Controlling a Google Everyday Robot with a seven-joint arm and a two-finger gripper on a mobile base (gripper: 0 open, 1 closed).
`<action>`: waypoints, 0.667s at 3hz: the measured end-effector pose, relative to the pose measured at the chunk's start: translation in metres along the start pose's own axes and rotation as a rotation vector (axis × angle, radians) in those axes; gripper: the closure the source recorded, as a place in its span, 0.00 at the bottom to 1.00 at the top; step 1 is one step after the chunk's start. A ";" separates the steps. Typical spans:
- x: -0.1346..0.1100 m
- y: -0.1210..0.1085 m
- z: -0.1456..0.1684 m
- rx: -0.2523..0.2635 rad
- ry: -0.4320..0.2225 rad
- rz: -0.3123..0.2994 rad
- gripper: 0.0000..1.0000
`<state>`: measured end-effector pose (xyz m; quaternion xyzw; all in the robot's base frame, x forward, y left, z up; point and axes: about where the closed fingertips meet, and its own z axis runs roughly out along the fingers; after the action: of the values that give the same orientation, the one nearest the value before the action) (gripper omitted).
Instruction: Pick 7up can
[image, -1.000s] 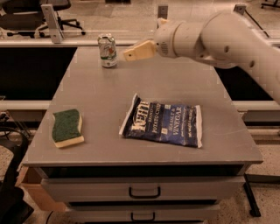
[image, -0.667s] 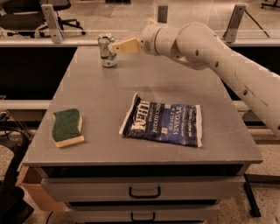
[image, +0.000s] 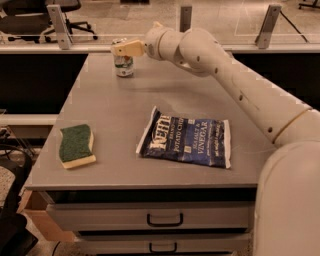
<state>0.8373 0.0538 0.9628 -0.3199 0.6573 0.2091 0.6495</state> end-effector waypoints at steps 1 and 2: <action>0.000 0.004 0.027 -0.039 -0.022 0.017 0.00; 0.002 0.016 0.045 -0.091 -0.033 0.039 0.00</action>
Offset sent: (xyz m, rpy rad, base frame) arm 0.0265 0.0603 -0.0105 0.0723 0.0334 0.1469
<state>0.8582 0.0958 0.9556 -0.3325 0.6426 0.2567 0.6408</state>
